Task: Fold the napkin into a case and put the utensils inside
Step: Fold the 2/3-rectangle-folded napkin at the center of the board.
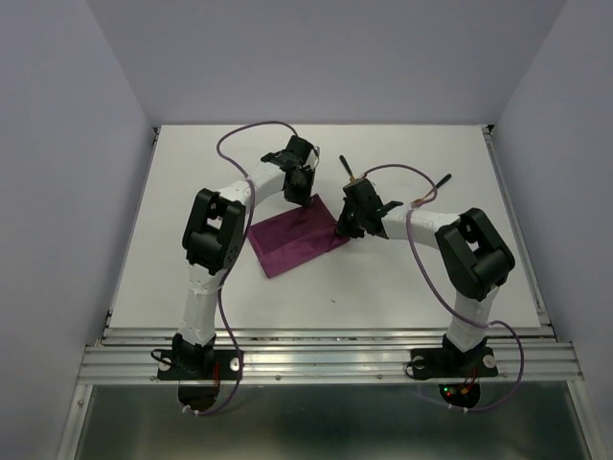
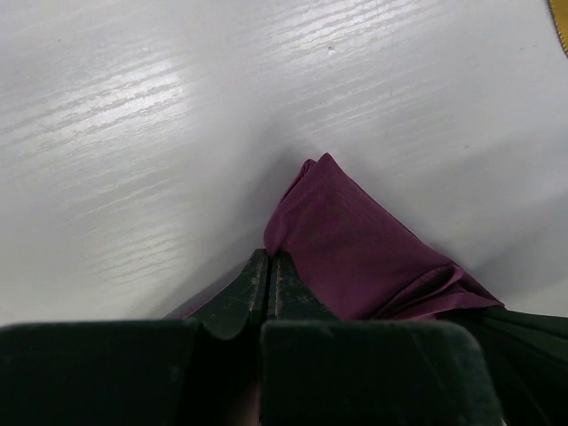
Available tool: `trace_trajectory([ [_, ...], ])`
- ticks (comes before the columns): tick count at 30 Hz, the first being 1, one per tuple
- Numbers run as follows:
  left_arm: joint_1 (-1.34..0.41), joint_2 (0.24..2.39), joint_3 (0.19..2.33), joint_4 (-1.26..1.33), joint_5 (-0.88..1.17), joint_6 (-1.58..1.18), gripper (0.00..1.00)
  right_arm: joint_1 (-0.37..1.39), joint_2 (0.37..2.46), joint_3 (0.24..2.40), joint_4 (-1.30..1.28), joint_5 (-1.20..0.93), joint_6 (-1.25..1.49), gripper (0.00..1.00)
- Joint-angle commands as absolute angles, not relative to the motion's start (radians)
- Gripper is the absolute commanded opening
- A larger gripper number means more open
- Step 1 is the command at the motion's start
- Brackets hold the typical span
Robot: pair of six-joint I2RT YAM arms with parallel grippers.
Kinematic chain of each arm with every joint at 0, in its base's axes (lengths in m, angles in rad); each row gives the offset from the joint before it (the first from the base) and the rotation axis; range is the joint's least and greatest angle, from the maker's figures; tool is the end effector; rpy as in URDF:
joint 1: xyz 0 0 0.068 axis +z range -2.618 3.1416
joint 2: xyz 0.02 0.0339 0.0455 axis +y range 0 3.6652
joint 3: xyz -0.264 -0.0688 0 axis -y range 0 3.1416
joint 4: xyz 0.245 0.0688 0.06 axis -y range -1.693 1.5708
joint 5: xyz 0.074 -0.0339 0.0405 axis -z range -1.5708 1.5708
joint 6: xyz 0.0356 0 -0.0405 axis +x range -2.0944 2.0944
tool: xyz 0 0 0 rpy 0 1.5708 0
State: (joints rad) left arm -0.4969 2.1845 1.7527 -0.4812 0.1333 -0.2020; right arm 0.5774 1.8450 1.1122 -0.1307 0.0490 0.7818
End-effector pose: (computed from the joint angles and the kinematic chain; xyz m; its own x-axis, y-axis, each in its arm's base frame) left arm 0.4254 -0.2361 0.1948 -0.7906 0.2025 -0.5778 0.3933 0.8913 -0.2257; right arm 0.3235 0.2086 0.1651 -0.8173 0.3074 -0.4873 0.0808 0.8985 0.4314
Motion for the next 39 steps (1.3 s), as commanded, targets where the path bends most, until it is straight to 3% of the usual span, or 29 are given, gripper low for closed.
trace_trajectory([
  [1,-0.522,2.174,1.818,-0.503,0.08,-0.176,0.0,0.584,1.878,1.158,-0.19,0.074,0.799,0.02],
  [11,-0.56,2.134,1.793,-0.502,0.04,-0.167,0.0,0.584,1.919,1.167,-0.196,0.06,0.854,0.02],
  [26,-0.568,2.025,1.672,-0.41,0.178,-0.232,0.0,0.584,1.962,1.196,-0.176,0.046,0.916,0.02],
  [39,-0.584,1.97,1.557,-0.371,0.18,-0.273,0.0,0.584,1.959,1.195,-0.164,0.044,0.948,0.01],
])
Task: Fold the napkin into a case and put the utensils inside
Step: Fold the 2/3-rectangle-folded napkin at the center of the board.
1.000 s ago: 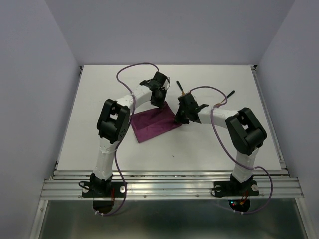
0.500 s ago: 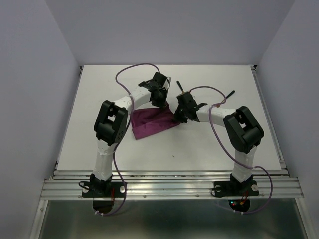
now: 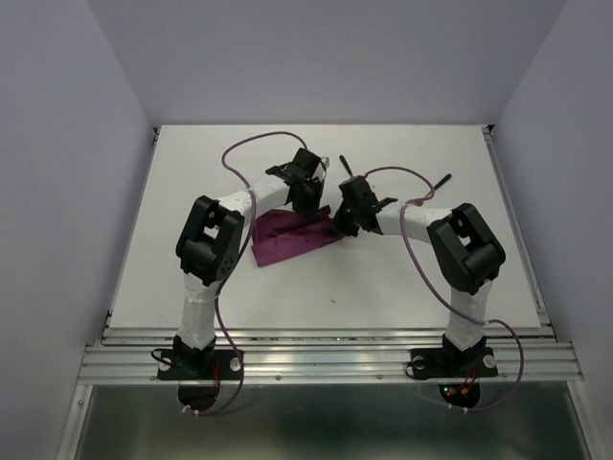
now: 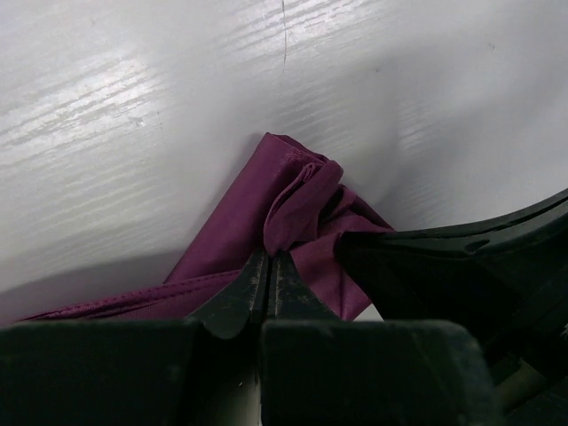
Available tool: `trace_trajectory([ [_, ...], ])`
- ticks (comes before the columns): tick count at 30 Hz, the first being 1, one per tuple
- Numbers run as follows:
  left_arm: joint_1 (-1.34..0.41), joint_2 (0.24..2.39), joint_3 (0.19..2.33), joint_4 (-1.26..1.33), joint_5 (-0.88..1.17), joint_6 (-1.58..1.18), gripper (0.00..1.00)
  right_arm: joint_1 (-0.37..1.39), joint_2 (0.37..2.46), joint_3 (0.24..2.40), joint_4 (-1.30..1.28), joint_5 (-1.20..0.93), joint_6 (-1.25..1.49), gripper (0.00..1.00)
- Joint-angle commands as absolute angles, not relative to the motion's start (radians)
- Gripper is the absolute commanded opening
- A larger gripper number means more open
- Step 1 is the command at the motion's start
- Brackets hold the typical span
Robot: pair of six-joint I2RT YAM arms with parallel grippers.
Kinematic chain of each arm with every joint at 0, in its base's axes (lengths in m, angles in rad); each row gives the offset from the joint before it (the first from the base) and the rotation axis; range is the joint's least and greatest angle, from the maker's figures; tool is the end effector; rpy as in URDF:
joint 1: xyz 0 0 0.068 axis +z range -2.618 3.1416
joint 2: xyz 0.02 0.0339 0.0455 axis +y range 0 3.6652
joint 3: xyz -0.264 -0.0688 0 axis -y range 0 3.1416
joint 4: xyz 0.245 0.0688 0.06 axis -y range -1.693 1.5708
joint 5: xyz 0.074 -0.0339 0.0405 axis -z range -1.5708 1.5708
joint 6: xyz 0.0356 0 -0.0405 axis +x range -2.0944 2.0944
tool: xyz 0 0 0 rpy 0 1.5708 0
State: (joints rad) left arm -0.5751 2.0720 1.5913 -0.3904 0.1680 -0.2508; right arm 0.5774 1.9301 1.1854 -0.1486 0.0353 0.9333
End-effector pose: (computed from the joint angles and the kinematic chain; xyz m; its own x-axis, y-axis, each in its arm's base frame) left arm 0.3845 -0.2563 0.2015 -0.7774 0.2123 -0.5921 0.4477 0.8480 -0.2837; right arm 0.3378 0.2186 0.1533 -0.8120 0.4295 -0.3952 0.2110 0.8473 0.4874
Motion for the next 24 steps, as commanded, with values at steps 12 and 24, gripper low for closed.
trace_trajectory([
  [12,-0.603,1.862,1.465,-0.327,0.13,-0.321,0.0,0.575,1.954,1.192,-0.153,0.041,0.962,0.01],
  [24,-0.641,1.888,1.43,-0.313,0.141,-0.363,0.0,0.575,1.953,1.187,-0.147,0.038,0.986,0.01],
])
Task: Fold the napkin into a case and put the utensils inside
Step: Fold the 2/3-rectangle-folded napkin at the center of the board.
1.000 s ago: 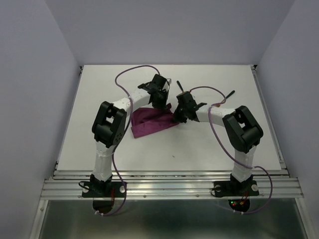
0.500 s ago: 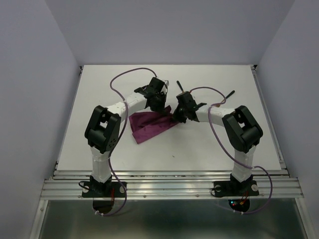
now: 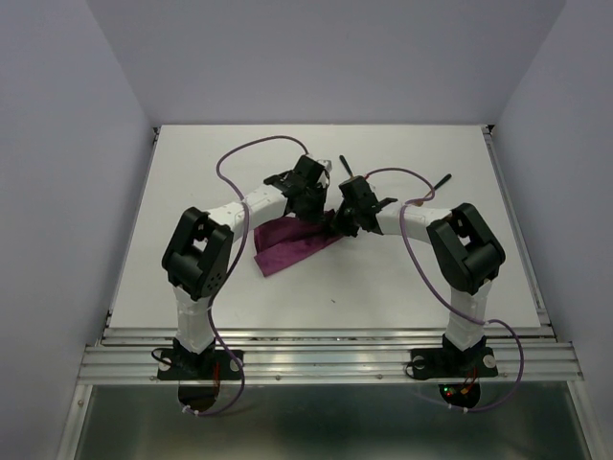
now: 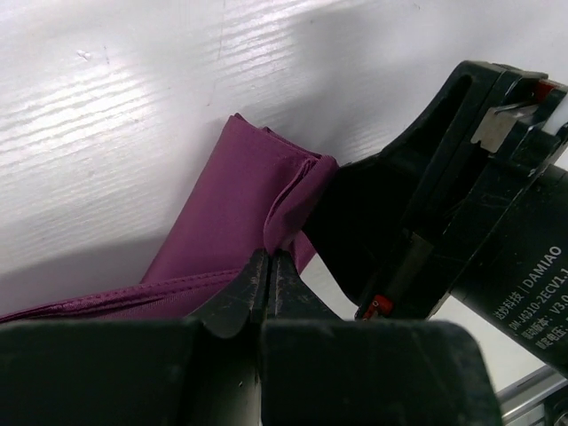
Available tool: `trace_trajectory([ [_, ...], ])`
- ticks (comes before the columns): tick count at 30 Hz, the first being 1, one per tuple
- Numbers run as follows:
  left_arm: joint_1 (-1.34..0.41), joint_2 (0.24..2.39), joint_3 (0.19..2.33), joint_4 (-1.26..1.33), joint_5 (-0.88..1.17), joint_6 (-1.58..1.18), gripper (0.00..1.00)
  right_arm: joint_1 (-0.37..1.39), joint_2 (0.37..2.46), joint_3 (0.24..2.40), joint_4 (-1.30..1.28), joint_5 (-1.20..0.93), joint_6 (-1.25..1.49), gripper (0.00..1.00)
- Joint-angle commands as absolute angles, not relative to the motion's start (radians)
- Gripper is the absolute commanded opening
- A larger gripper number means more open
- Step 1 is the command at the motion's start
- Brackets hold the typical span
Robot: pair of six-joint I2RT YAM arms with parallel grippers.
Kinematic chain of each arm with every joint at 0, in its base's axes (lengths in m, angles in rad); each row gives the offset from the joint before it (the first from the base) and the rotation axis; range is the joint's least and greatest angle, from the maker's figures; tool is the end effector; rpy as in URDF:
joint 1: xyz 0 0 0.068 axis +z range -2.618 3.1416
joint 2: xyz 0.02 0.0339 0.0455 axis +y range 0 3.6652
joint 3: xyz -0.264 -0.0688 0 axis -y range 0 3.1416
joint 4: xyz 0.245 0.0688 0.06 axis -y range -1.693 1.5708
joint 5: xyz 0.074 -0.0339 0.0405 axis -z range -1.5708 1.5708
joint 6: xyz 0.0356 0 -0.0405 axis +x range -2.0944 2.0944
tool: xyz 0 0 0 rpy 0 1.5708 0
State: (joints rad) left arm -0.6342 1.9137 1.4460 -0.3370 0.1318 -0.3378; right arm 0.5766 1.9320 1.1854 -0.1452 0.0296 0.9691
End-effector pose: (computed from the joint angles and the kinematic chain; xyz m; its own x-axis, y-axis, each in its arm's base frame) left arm 0.3438 -0.2587 0.2265 -0.7667 0.1561 -0.6228 0.4311 0.8440 -0.3191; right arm 0.3382 0.2187 0.1528 -0.8057 0.4590 -0.3745 0.2382 0.8298 0.5047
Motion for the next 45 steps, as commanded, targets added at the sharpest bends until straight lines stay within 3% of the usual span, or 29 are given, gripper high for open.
trace_trajectory([
  [1,-0.643,1.888,1.421,-0.311,0.141,-0.373,0.0,0.575,1.954,1.187,-0.146,0.037,0.989,0.01],
  [23,-0.644,1.951,1.315,-0.219,0.118,-0.512,0.0,0.566,1.933,1.157,-0.103,0.009,1.026,0.02],
  [36,-0.644,1.996,1.304,-0.189,0.12,-0.482,0.0,0.557,1.755,1.104,-0.104,0.074,0.956,0.03],
  [45,-0.644,1.979,1.287,-0.17,0.12,-0.459,0.0,0.548,1.818,1.199,-0.104,0.049,0.907,0.04],
])
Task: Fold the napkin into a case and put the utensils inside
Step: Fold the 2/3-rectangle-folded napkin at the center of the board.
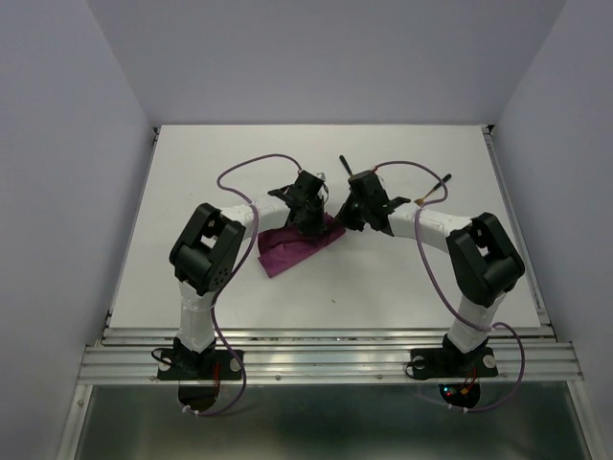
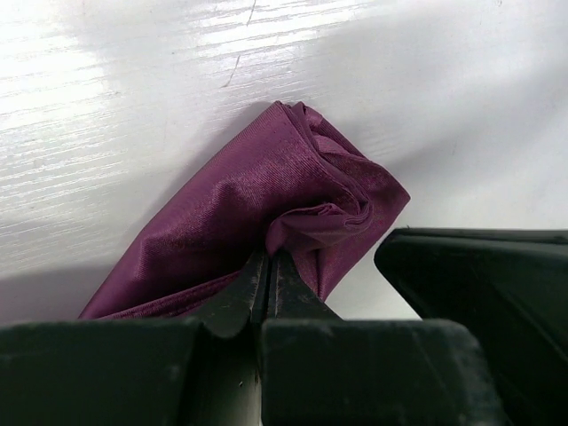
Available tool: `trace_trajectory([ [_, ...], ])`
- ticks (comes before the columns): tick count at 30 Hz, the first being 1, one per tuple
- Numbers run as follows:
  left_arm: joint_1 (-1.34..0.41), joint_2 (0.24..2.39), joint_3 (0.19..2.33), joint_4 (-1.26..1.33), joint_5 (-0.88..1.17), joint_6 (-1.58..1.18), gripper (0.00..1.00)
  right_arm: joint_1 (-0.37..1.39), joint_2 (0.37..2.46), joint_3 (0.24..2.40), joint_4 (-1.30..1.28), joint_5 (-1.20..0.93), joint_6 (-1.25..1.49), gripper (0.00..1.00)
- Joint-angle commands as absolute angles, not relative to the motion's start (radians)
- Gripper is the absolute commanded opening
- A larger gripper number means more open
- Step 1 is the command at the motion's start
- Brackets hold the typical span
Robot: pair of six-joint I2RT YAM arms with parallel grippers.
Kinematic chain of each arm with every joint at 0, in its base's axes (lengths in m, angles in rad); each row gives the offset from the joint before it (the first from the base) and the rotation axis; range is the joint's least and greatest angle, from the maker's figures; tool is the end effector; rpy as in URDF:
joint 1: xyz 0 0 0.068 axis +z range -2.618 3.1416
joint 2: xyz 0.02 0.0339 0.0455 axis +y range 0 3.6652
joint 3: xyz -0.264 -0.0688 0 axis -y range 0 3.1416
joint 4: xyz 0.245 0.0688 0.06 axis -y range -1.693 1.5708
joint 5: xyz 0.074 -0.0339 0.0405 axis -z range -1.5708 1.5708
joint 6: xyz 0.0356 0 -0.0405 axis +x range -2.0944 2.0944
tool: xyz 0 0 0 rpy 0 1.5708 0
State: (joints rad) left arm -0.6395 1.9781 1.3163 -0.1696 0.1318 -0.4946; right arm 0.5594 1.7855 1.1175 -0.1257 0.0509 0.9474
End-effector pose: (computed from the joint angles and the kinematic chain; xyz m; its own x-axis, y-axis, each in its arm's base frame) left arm 0.3409 -0.2594 0.1719 -0.8364 0.0356 -0.5470 0.3018 0.8629 -0.4053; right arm 0.3252 0.2015 0.1887 -0.7585 0.4817 -0.4388 0.1989 0.8124 0.5481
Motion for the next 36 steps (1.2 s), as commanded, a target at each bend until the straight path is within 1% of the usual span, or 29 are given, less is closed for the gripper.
trace_trajectory([
  [1,-0.644,1.977,1.285,-0.169,0.12,-0.457,0.0,0.548,1.825,1.209,-0.104,0.049,0.904,0.04],
  [19,-0.643,1.95,1.267,-0.153,0.127,-0.443,0.0,0.538,1.927,1.292,-0.086,0.009,0.896,0.04],
  [27,-0.64,1.934,1.27,-0.155,0.129,-0.449,0.0,0.538,1.931,1.204,-0.066,-0.025,0.9,0.04],
  [36,-0.637,1.891,1.281,-0.173,0.126,-0.451,0.0,0.538,1.91,1.129,-0.054,-0.008,0.9,0.04],
])
